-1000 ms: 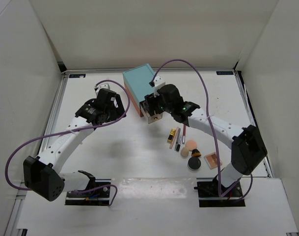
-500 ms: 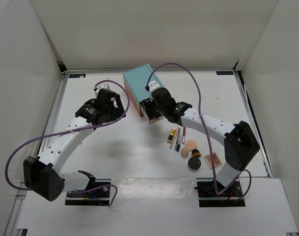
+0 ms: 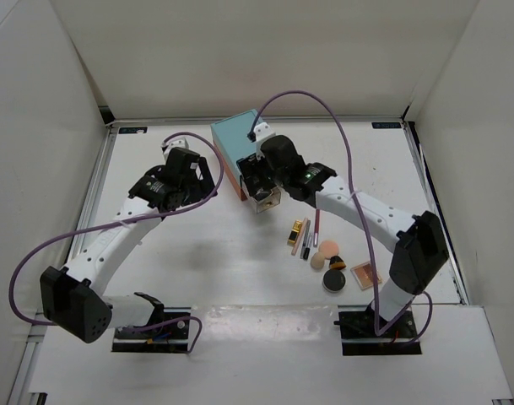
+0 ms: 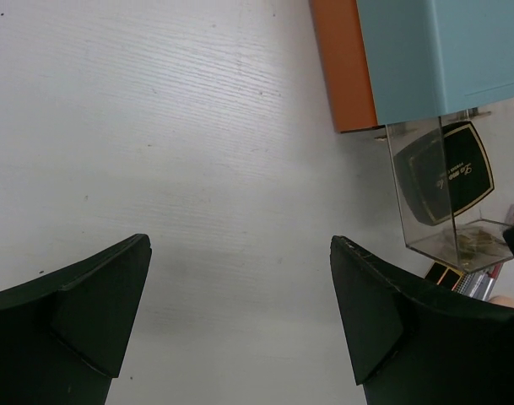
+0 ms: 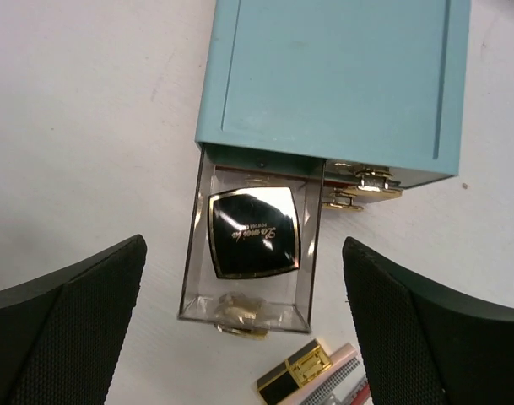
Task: Organize the makeup
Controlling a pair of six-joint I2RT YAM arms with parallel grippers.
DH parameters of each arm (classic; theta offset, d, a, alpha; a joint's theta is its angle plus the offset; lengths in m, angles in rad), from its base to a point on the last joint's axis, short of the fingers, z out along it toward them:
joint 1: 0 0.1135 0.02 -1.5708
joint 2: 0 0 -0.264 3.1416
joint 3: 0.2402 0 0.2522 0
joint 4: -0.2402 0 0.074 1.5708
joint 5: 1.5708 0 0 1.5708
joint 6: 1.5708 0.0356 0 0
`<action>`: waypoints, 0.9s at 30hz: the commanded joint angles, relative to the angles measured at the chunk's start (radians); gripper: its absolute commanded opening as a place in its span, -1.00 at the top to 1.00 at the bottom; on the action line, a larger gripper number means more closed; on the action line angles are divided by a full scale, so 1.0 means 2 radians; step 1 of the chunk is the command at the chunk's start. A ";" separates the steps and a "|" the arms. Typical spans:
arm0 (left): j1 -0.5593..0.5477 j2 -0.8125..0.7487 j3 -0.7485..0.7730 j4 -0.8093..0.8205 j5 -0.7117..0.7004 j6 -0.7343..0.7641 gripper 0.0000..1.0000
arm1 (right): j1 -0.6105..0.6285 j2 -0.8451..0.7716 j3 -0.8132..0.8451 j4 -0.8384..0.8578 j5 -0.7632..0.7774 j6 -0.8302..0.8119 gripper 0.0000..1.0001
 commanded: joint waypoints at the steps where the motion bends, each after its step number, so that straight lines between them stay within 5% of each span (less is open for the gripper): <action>1: -0.002 -0.002 0.021 0.009 0.004 0.015 -0.97 | 0.000 -0.055 0.005 -0.018 -0.001 0.003 -0.98; 6: 0.000 -0.003 0.020 0.009 0.011 0.030 -0.97 | -0.023 -0.136 -0.065 -0.050 0.033 0.038 -0.98; 16: -0.003 0.000 0.007 0.013 0.040 0.055 -0.97 | -0.054 -0.233 -0.209 -0.332 -0.004 0.231 -0.97; 27: -0.054 0.022 -0.028 0.027 0.074 0.042 -0.97 | -0.038 -0.257 -0.357 -0.278 -0.035 0.307 -0.97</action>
